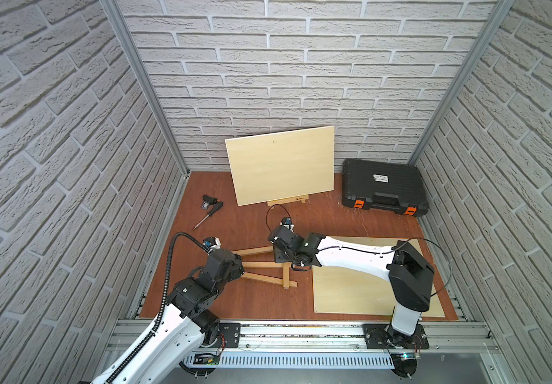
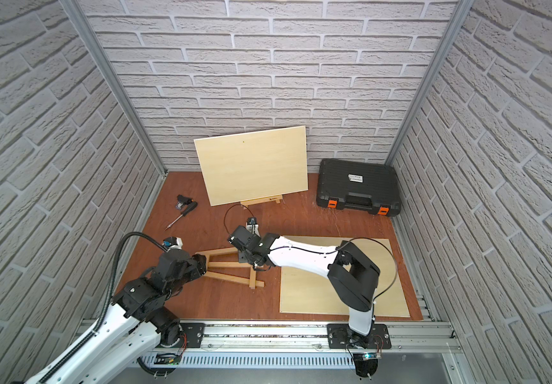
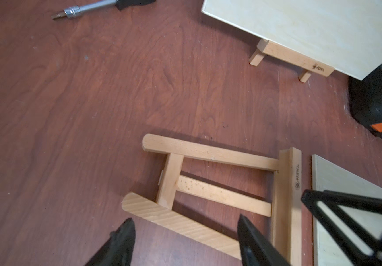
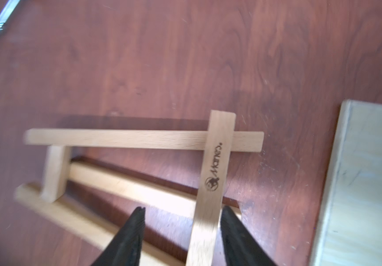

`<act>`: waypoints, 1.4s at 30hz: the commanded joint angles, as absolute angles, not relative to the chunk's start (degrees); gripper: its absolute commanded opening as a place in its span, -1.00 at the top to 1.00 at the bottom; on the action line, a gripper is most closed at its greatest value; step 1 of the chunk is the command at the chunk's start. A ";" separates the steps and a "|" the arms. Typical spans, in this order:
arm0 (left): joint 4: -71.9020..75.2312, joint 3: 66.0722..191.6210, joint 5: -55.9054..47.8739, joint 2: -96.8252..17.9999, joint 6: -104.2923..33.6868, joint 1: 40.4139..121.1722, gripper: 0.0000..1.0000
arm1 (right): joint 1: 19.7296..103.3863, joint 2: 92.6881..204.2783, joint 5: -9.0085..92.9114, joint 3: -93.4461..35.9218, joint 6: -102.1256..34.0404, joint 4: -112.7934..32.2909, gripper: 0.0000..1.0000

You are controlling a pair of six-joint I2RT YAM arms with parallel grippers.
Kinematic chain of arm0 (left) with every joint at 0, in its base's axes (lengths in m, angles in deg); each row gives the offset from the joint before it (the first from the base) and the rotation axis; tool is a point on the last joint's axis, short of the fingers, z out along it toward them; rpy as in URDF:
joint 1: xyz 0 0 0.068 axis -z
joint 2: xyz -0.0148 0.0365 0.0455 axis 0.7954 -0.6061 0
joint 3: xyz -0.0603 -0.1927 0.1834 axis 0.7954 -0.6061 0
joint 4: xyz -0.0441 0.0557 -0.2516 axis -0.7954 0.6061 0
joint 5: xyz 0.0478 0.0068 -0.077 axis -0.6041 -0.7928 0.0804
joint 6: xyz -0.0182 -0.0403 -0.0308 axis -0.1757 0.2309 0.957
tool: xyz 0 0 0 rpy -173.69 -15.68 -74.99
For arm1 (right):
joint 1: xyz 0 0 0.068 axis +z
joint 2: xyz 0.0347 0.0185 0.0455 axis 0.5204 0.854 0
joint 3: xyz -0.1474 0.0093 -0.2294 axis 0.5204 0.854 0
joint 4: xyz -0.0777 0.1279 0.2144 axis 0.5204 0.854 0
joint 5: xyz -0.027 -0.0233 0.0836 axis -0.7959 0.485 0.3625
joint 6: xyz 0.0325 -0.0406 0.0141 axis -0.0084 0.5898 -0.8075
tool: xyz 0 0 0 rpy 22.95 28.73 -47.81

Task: Disassemble the easel
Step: Place the easel at the center of the board, then move the easel to the corner of the board.

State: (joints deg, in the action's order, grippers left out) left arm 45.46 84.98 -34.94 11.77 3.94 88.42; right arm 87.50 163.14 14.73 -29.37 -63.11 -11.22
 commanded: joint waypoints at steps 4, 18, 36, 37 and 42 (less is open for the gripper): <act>43.62 82.08 -38.23 10.15 12.10 94.63 -0.43 | 81.64 163.32 26.39 -34.12 -46.92 -10.95 -0.35; 42.65 76.70 -38.83 11.05 22.09 101.04 -0.48 | 71.37 181.20 38.36 -44.91 -38.97 -10.15 -0.50; 46.48 76.60 -41.69 12.94 22.44 101.03 -0.51 | 74.70 169.83 43.73 -21.72 -52.70 -24.72 -0.50; 46.20 76.46 -41.65 12.70 22.52 101.03 -0.51 | 75.20 169.20 43.44 -20.85 -53.52 -25.09 -0.50; 42.84 74.94 -41.43 10.54 22.71 100.70 -0.52 | 78.17 166.90 41.18 -17.22 -56.74 -26.65 -0.50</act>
State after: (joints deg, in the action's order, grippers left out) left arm 45.13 76.54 -40.43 11.61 22.22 100.77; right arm 76.72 169.00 42.57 -18.99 -53.39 -24.78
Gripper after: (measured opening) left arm 0.757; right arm 0.751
